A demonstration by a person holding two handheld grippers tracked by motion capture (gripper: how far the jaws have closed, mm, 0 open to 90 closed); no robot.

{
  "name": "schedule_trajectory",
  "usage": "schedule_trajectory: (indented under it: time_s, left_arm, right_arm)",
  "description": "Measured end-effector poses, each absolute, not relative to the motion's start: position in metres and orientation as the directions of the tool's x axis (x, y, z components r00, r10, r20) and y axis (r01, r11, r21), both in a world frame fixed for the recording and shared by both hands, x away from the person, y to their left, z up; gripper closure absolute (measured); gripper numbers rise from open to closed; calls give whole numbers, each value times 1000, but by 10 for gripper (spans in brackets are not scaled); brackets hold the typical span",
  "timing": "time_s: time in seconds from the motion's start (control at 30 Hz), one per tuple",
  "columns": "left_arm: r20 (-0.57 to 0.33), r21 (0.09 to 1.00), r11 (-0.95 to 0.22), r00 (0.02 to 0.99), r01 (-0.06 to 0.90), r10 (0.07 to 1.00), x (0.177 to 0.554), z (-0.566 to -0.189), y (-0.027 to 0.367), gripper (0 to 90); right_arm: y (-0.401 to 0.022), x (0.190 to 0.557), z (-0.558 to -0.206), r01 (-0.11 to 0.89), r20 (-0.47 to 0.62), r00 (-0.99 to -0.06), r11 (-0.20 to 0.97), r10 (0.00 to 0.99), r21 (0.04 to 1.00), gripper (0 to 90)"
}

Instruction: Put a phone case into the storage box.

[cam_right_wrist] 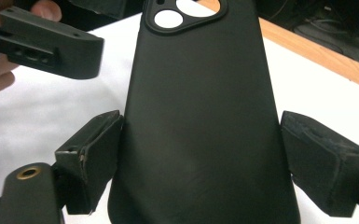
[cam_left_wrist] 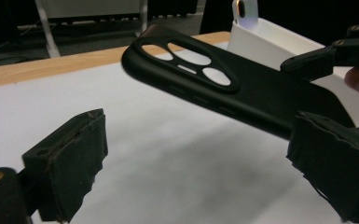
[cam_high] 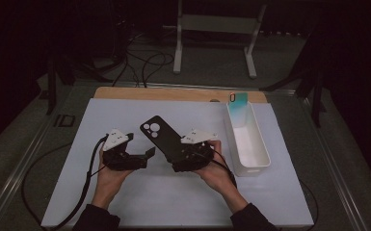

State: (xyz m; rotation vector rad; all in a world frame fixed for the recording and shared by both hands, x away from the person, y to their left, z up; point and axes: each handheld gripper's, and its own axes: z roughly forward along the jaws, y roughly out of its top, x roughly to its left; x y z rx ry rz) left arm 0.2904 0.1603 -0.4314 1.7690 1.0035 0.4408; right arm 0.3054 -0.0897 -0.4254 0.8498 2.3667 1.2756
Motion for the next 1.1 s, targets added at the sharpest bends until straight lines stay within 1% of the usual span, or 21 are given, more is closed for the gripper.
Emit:
schedule_trajectory:
  time_s: [0.23, 0.33, 0.4, 0.53, 0.67, 0.73, 0.77, 0.87, 0.97, 1.03, 1.1]
  left_arm:
    - [-182, 903, -119, 617, 414, 765, 291, -426, 150, 151]
    - [-198, 898, -117, 626, 425, 754, 293, -425, 143, 198]
    - [-209, 900, -110, 639, 422, 740, 293, -425, 140, 269]
    - [-211, 904, -114, 661, 413, 720, 292, -424, 133, 431]
    - [-238, 898, -108, 678, 426, 695, 293, -423, 130, 602]
    - [-241, 897, -113, 688, 427, 684, 293, -423, 128, 662]
    - [-245, 895, -119, 696, 430, 675, 293, -423, 127, 674]
    - [-220, 901, -135, 701, 413, 679, 292, -424, 125, 787]
    - [-219, 903, -131, 701, 409, 679, 291, -424, 127, 815]
    - [-221, 908, -119, 701, 402, 678, 291, -424, 129, 851]
    - [-226, 910, -108, 698, 400, 680, 291, -423, 132, 853]
  right_arm:
    - [-85, 301, -424, 310, -5, -784, 399, 620, 863, 151]
    - [-82, 300, -425, 291, -15, -792, 400, 610, 869, 151]
    - [-81, 300, -425, 300, -1, -789, 386, 615, 872, 151]
    - [-79, 300, -428, 296, -11, -782, 387, 624, 873, 149]
    - [-73, 300, -430, 295, -14, -775, 380, 632, 876, 147]
    - [-69, 300, -431, 300, -4, -772, 370, 635, 879, 147]
    - [-67, 300, -432, 300, 0, -776, 369, 631, 880, 146]
    - [-62, 299, -433, 297, 1, -775, 363, 632, 883, 144]
    - [-60, 299, -433, 294, -4, -777, 369, 629, 882, 136]
    - [-61, 300, -432, 302, 13, -782, 361, 623, 882, 144]
    - [-63, 301, -432, 309, 26, -791, 362, 612, 880, 144]
